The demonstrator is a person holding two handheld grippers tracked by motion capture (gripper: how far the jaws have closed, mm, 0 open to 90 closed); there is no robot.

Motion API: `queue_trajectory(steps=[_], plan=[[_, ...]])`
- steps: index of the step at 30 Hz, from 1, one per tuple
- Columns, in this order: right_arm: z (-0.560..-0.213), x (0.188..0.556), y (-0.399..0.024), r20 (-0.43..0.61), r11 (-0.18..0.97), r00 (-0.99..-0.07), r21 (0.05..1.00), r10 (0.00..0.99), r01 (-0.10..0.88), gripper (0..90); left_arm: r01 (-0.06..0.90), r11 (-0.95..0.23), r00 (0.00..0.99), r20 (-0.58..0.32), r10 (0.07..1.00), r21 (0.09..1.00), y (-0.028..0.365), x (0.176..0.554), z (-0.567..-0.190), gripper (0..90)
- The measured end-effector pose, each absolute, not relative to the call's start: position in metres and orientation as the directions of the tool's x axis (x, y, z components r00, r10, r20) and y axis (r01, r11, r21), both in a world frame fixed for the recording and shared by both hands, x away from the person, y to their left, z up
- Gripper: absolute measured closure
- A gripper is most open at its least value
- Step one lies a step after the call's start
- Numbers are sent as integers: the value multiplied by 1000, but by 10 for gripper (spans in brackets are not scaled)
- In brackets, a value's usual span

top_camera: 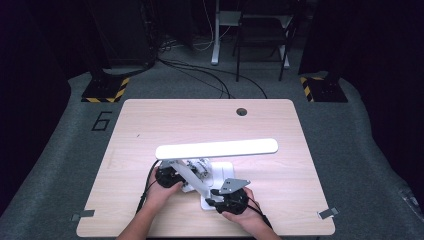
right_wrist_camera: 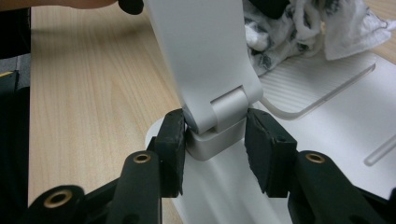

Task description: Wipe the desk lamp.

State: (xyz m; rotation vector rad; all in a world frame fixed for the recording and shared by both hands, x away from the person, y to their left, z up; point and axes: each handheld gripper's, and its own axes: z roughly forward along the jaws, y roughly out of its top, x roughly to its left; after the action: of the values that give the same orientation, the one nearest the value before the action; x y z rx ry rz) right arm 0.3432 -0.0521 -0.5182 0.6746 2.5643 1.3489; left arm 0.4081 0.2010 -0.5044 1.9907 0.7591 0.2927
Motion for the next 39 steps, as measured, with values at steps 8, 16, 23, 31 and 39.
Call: queue_trajectory(steps=[8,16,23,31,39], plan=[[-518,343,-52,63,488,-884,814,464,314,588,424,-336,765,-135,629,841,195,417,-509,734],[-519,342,-52,69,484,-881,814,468,321,588,457,-337,752,-156,640,823,193,424,-515,735],[-518,343,-52,69,485,-882,814,466,320,588,472,-295,715,-165,680,831,191,429,-516,734],[-519,343,-52,71,483,-882,814,467,321,589,483,-296,724,-186,664,824,188,430,-520,738],[-519,342,-52,71,482,-881,815,468,322,589,448,-369,771,-143,620,814,188,422,-518,742]])
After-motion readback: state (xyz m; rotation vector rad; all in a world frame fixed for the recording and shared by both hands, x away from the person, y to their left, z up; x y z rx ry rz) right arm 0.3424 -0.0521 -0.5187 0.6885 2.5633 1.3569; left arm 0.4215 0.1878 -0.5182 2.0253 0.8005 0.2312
